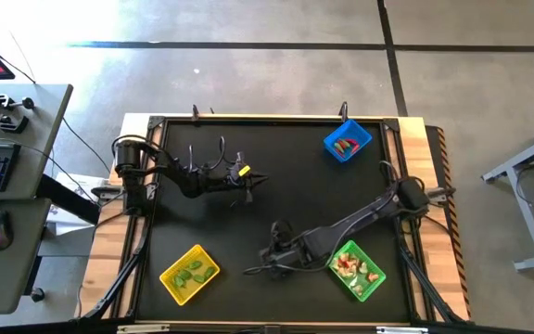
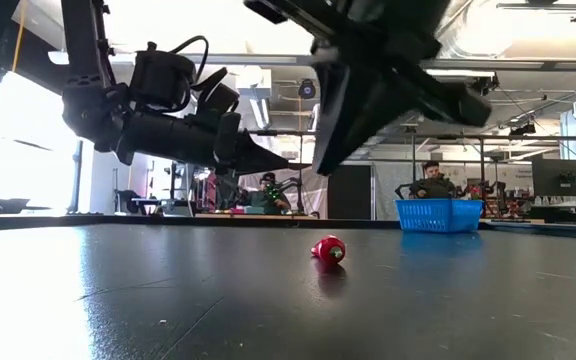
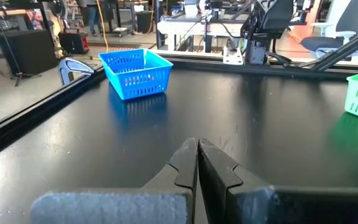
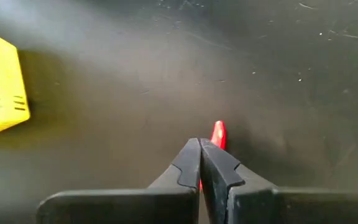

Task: Sort produce into baskets
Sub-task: Put the chili pepper into the blue bin

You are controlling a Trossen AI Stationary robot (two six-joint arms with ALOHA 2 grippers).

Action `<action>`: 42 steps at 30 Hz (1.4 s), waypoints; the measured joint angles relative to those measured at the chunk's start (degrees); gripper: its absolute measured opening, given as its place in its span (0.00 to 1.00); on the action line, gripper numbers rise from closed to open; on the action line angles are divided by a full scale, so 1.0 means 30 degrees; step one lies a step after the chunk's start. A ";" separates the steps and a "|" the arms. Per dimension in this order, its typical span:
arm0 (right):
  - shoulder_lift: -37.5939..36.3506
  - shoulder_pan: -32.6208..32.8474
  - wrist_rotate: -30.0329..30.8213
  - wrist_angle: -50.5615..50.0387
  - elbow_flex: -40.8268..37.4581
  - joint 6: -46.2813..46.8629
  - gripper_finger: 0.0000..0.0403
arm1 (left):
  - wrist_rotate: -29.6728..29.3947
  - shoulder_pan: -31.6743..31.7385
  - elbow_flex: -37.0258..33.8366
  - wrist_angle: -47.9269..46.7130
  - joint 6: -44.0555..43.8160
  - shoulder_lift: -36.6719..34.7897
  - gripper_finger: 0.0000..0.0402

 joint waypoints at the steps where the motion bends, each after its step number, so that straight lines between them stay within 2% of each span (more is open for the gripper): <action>1: 0.0181 -0.0033 -0.0075 -0.0452 0.0503 0.0096 0.00 | 0.0000 0.0000 0.0004 -0.0057 -0.0003 0.0000 0.00; 5: 0.0666 -0.0210 -0.0379 -0.1783 0.1661 0.0426 0.00 | 0.0000 0.0000 0.0000 -0.0217 -0.0014 0.0000 0.00; 9: 0.0827 -0.0287 -0.1237 -0.1859 0.1556 0.0551 0.02 | 0.0004 0.0000 0.0000 -0.0355 -0.0040 0.0000 0.00; 12: 0.0826 -0.0247 -0.1335 -0.1828 0.1360 0.1027 0.08 | 0.0007 0.0000 0.0000 -0.0376 -0.0101 0.0000 0.00; 18: 0.0925 -0.0264 -0.1387 -0.1525 0.1348 0.1029 0.27 | 0.0007 -0.0007 0.0000 -0.0394 -0.0204 0.0000 0.00; 24: 0.2103 -0.0477 -0.2362 -0.1662 0.1341 0.0924 0.33 | 0.0007 -0.0007 0.0000 -0.0540 -0.0197 0.0000 0.00; 32: 0.2686 -0.0762 -0.2918 -0.1601 0.1326 0.0453 0.30 | 0.0003 -0.0007 -0.0222 -0.0254 -0.0193 0.0000 0.00; 35: 0.2678 -0.0755 -0.2968 -0.1588 0.1326 0.0028 0.22 | 0.0000 -0.0007 -0.1144 0.1488 -0.0204 0.0000 0.00; 39: 0.2678 -0.0755 -0.2837 -0.1590 0.1330 -0.0915 0.05 | -0.0003 0.0051 -0.3169 0.5428 -0.0360 0.0000 0.00; 40: 0.2678 -0.0756 -0.2729 -0.1673 0.1405 -0.1241 0.03 | 0.0000 0.0051 -0.3688 0.6347 -0.0357 0.0000 0.00; 42: 0.2678 -0.0889 -0.2700 -0.2035 0.1819 -0.2155 0.05 | -0.0044 0.0058 -0.4463 0.6215 -0.0350 -0.0375 0.00</action>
